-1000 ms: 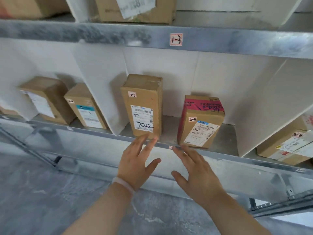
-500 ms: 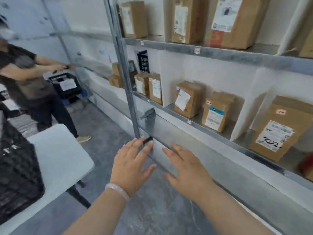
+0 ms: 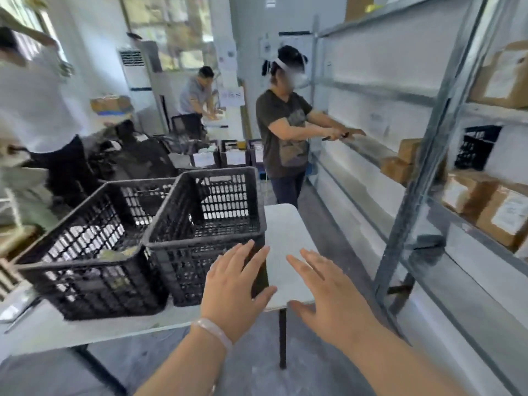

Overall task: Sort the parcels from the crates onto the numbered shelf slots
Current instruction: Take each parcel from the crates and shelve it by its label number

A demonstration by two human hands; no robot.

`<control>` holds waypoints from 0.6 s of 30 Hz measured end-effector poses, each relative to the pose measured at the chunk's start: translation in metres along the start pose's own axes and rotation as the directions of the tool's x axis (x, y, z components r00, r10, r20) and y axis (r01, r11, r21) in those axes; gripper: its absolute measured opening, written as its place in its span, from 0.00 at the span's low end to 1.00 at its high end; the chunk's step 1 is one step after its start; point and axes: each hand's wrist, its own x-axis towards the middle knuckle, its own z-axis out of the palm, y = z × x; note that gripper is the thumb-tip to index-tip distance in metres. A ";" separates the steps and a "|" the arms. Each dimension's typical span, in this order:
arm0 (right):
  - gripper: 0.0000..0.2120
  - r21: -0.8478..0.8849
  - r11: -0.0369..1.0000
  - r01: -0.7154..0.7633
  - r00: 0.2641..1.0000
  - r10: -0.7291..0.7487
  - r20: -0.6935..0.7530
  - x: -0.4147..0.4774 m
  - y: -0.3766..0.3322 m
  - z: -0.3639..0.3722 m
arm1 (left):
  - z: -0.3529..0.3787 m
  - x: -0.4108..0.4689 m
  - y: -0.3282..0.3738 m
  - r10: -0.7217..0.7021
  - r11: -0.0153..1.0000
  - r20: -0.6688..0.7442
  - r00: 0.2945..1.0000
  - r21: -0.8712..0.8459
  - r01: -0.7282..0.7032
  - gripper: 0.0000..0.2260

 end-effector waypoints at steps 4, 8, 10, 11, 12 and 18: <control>0.35 0.078 0.992 0.095 0.995 -0.096 0.012 0.063 -0.029 0.031 | -0.005 -0.007 -0.057 -0.133 0.991 -0.030 0.991 0.022 0.134 0.34; 0.35 0.122 0.970 0.211 0.977 -0.215 0.018 0.126 -0.052 0.063 | -0.007 0.005 -0.115 -0.220 0.971 -0.070 0.973 0.082 0.226 0.32; 0.34 0.152 0.954 0.259 0.964 -0.264 0.018 0.158 -0.059 0.075 | -0.008 0.015 -0.142 -0.291 0.946 -0.089 0.953 0.119 0.300 0.32; 0.34 0.173 0.946 0.275 0.959 -0.282 0.015 0.174 -0.062 0.081 | -0.007 0.020 -0.155 -0.330 0.932 -0.092 0.940 0.129 0.340 0.32; 0.34 0.192 0.938 0.289 0.955 -0.297 0.014 0.189 -0.066 0.086 | -0.006 0.024 -0.168 -0.366 0.918 -0.087 0.927 0.134 0.375 0.32; 0.32 0.269 0.886 0.378 0.914 -0.403 0.043 0.264 -0.084 0.119 | -0.001 0.034 -0.235 -0.535 0.831 -0.092 0.839 0.120 0.543 0.31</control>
